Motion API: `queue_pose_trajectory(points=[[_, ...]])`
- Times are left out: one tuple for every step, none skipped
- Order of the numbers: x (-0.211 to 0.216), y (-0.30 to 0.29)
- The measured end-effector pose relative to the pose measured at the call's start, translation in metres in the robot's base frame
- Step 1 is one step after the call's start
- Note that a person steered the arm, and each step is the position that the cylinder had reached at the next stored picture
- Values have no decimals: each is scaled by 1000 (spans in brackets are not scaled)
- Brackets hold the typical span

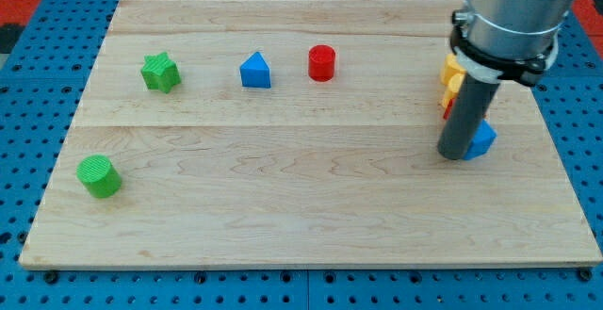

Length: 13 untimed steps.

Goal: Push the green circle towards the bottom center

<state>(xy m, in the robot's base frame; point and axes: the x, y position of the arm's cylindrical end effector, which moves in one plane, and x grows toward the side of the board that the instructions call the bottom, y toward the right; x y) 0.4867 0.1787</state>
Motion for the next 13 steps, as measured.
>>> queue_pose_trajectory(points=[[11, -3], [48, -71], [69, -175], [95, -302], [111, -434], [108, -481], [97, -483], [42, -476], [18, -409], [23, -303], [21, -324], [27, -401], [57, -410]])
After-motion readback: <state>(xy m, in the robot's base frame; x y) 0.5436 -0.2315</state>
